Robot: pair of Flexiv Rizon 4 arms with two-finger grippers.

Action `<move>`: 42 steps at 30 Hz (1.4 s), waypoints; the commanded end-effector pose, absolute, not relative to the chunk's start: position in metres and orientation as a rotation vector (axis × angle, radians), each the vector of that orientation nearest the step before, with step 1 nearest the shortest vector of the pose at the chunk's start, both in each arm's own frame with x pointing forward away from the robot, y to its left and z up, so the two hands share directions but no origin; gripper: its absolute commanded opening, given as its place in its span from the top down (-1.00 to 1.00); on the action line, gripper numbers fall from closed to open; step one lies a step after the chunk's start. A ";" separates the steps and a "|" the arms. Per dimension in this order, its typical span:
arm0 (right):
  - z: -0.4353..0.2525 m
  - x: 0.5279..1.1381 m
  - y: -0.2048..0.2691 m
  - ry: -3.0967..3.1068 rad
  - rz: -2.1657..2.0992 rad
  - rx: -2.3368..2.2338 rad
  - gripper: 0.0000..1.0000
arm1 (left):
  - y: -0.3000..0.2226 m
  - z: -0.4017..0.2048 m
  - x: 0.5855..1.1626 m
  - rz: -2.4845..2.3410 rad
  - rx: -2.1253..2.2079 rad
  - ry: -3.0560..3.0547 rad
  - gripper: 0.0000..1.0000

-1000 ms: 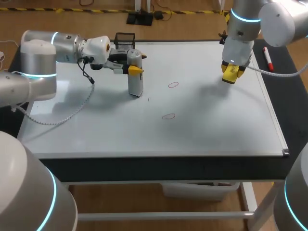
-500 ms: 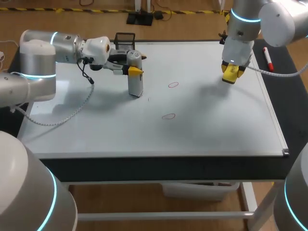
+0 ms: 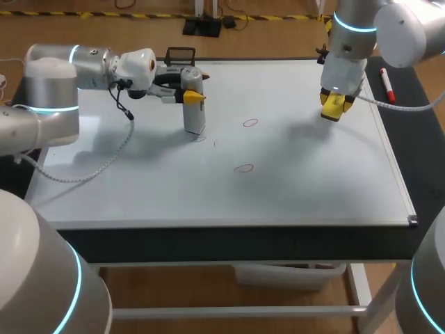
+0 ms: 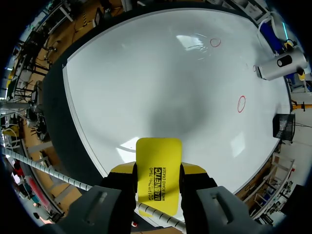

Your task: Pick up the inspection probe, press it on each red-marked spot on the whiteboard one by one, put down the probe, pick up the eraser, and wipe off all the red marks.

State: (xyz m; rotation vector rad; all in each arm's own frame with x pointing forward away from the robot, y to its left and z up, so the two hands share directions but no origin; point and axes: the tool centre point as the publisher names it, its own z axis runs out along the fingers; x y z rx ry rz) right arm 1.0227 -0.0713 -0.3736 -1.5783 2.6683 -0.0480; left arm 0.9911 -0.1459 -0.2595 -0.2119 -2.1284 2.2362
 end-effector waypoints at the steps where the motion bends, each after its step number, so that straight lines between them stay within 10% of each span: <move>1: -0.372 1.023 -0.072 2.669 -0.054 -1.582 1.00 | -0.131 -0.254 0.991 2.256 -0.178 -2.146 1.00; 42: -0.372 1.023 -0.072 2.669 -0.054 -1.582 1.00 | 0.052 -0.230 1.068 2.478 0.269 -2.336 1.00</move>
